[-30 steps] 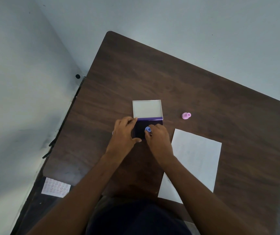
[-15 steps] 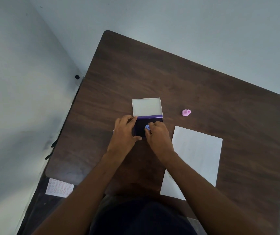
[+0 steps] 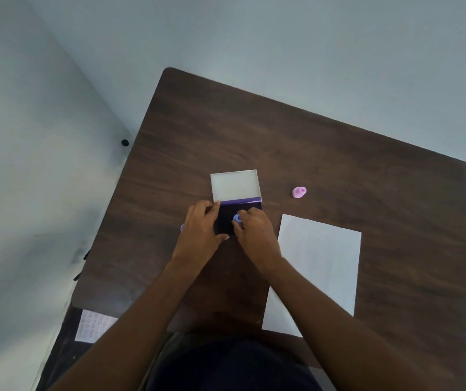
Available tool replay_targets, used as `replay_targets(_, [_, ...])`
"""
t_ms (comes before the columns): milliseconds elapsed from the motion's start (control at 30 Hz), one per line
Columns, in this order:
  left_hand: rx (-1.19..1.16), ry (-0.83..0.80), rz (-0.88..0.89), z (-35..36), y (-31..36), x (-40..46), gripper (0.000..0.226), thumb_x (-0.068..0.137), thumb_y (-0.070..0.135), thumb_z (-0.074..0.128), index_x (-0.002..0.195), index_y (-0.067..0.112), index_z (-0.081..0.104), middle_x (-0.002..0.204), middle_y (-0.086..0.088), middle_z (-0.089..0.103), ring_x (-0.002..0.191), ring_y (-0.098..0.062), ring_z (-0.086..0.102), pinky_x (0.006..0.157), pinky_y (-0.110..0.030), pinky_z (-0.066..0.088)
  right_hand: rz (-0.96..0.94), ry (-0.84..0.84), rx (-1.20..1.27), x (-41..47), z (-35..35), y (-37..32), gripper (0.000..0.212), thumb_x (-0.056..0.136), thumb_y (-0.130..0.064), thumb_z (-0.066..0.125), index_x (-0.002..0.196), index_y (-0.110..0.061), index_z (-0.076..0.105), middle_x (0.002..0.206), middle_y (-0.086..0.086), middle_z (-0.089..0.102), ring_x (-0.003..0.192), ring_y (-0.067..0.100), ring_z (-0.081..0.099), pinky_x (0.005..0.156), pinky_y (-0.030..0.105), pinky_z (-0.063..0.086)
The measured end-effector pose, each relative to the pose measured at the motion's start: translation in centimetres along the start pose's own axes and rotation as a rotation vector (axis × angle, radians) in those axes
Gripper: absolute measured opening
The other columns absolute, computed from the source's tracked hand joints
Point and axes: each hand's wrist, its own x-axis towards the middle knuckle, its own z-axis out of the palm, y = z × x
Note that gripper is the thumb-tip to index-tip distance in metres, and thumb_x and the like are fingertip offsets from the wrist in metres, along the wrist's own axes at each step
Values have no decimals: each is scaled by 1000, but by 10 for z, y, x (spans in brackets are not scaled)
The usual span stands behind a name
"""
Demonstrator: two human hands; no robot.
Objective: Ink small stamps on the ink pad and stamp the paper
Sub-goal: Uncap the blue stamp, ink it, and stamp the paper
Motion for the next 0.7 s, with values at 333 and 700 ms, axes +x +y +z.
replay_targets(333, [70, -40, 404, -6, 56, -24, 56, 90, 43, 55, 141, 22, 45, 140, 1, 50, 125, -16, 44, 105, -33, 40, 326, 517, 460, -41, -30, 63, 15, 82, -30, 72, 83, -17, 66, 75, -2, 66, 62, 13, 58, 58, 12, 44])
replay_targets(700, [368, -232, 467, 29, 94, -3, 68, 85, 65, 41, 143, 29, 38, 139, 4, 52, 120, -20, 47, 104, -37, 35, 336, 514, 513, -24, -26, 102, 17, 81, -30, 73, 87, -15, 66, 81, -5, 66, 62, 10, 58, 57, 1, 41])
